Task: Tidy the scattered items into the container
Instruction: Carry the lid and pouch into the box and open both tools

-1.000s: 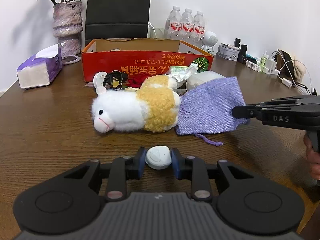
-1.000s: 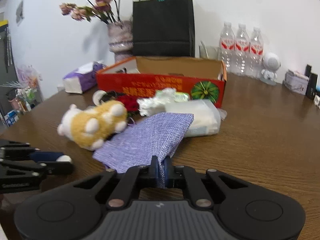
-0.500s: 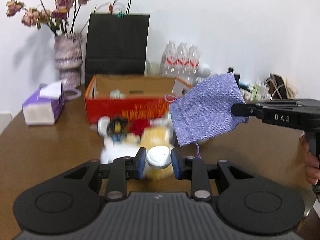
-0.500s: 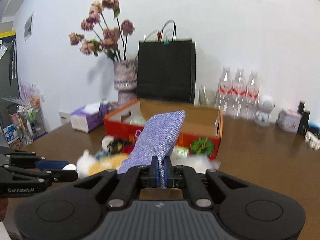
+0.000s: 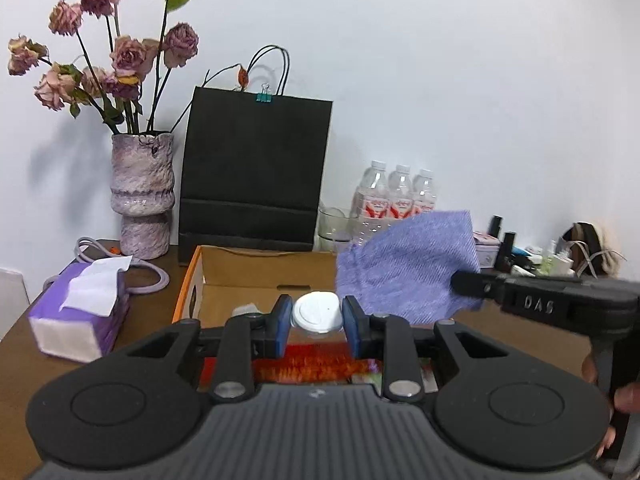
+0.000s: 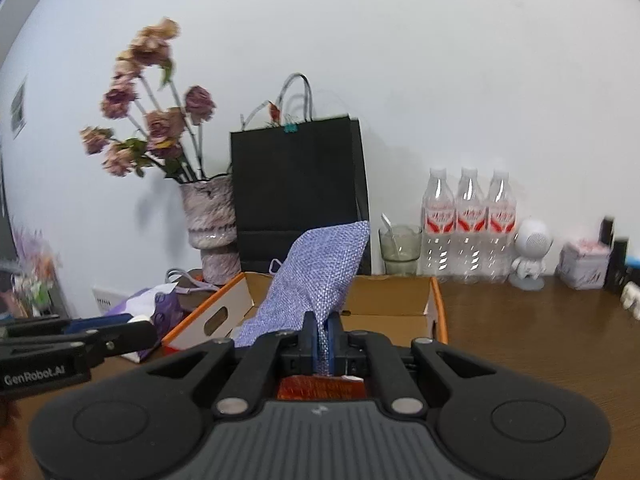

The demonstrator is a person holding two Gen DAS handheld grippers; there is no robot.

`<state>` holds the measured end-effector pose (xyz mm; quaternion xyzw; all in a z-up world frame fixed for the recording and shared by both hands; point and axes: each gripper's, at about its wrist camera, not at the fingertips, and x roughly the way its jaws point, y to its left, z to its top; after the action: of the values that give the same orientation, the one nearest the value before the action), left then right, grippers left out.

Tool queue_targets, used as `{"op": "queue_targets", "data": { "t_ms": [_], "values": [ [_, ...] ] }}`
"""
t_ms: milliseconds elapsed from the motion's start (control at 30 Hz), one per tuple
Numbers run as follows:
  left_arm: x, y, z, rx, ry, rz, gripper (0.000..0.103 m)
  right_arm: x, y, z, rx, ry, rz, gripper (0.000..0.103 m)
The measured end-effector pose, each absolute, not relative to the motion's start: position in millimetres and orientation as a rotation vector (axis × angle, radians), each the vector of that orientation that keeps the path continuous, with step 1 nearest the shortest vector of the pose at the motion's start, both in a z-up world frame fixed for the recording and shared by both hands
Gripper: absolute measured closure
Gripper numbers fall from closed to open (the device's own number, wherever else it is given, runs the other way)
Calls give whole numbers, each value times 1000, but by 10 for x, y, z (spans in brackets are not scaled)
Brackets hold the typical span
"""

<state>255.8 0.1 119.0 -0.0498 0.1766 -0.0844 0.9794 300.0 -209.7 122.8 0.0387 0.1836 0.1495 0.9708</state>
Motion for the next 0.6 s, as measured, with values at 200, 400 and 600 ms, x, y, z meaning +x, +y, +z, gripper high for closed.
{"op": "queue_targets", "data": {
  "t_ms": [200, 400, 600],
  "values": [
    [3214, -41, 1038, -88, 427, -168, 75, 3556, -2034, 958, 108, 437, 276, 99],
    [3727, -118, 795, -33, 508, -139, 75, 4030, -2009, 712, 86, 527, 246, 99],
    [4096, -126, 523, -26, 609, -107, 75, 4355, -1941, 538, 62, 613, 246, 99]
  ]
}}
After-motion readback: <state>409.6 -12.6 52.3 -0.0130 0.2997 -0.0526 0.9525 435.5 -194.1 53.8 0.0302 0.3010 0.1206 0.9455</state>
